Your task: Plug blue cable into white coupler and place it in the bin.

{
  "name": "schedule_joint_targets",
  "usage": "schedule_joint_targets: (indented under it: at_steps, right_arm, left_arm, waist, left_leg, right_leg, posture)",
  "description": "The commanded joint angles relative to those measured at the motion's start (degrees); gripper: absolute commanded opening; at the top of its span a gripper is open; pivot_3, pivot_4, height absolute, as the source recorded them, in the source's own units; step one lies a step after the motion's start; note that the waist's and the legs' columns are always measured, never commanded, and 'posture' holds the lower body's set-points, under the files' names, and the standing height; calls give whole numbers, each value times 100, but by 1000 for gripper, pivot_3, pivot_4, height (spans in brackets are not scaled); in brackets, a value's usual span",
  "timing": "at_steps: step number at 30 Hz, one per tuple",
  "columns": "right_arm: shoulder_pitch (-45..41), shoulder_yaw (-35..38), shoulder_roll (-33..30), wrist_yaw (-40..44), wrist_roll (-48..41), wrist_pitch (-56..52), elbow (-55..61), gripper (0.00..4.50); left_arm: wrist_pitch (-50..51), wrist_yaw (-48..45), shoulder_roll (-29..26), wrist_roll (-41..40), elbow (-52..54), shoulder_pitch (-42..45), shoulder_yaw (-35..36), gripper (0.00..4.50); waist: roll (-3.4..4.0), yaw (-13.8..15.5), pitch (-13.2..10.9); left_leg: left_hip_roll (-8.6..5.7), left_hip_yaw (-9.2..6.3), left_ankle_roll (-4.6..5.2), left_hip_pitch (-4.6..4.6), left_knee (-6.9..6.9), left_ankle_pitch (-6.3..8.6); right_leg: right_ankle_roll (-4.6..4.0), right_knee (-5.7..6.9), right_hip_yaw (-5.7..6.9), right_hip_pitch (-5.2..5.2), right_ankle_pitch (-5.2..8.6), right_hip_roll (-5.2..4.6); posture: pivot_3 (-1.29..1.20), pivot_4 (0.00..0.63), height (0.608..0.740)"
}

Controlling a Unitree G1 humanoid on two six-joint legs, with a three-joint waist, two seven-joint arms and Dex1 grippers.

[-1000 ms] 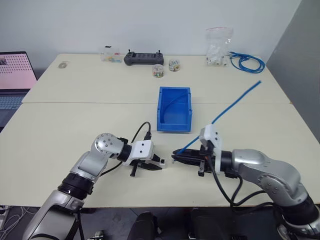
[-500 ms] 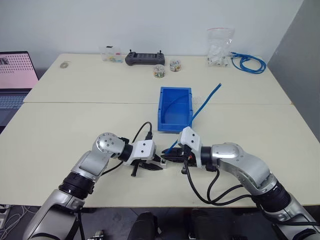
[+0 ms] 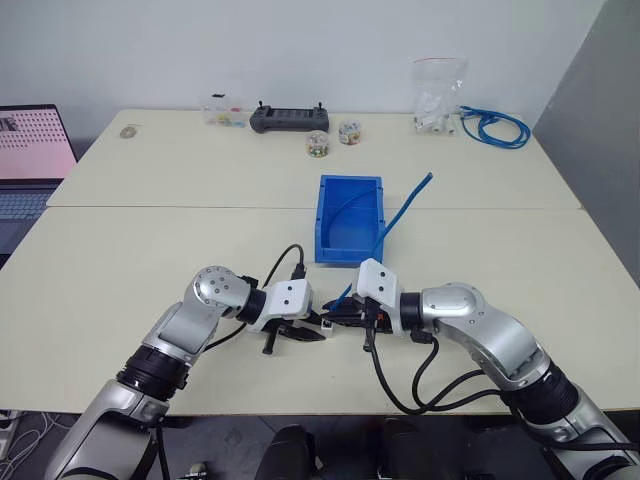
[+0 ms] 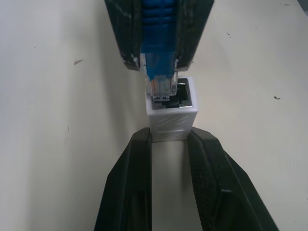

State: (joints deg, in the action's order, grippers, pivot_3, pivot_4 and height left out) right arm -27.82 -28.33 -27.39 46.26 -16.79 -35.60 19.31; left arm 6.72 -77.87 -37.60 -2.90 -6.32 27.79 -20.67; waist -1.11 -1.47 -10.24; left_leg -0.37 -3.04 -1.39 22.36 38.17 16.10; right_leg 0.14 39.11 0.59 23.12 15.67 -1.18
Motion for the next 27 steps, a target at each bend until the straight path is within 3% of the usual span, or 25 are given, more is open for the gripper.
schedule_joint_targets:
  at_steps: [1, 16, 23, 27]
  right_arm:
    - [-111, -72, -35, 225, 100, -8, 28, 107]
    - [-476, -369, 45, 963, 144, -412, -501, 107]
    - [-226, -679, 226, 1099, 322, -249, -871, 107]
    - [-77, -869, 211, 1168, 583, 71, -1155, 107]
  left_arm:
    - [150, -3, -42, 186, 25, -118, -217, 752]
    - [218, 7, -42, 183, 128, -147, -195, 749]
    - [275, 28, -77, 154, 241, -209, -162, 749]
    - [318, 24, -96, 141, 307, -251, -144, 749]
  waist:
    - [0, 0, 0]
    - [1, -1, 3]
    - [5, -10, 77]
    - [8, -33, 89]
  left_leg:
    - [0, 0, 0, 1, 0, 0]
    - [0, 0, 0, 0, 0, 0]
    - [1, 1, 0, -4, -2, 0]
    - [2, 4, 1, -83, -19, 2]
  right_leg:
    - [0, 0, 0, 0, 0, 0]
    - [-1, 0, -1, 0, 0, 0]
    - [-1, -1, -1, -2, 0, 0]
    - [-3, -14, -3, -75, 4, 1]
  posture:
    - [0, 150, 740]
    - [0, 150, 740]
    - [0, 150, 740]
    - [0, 150, 740]
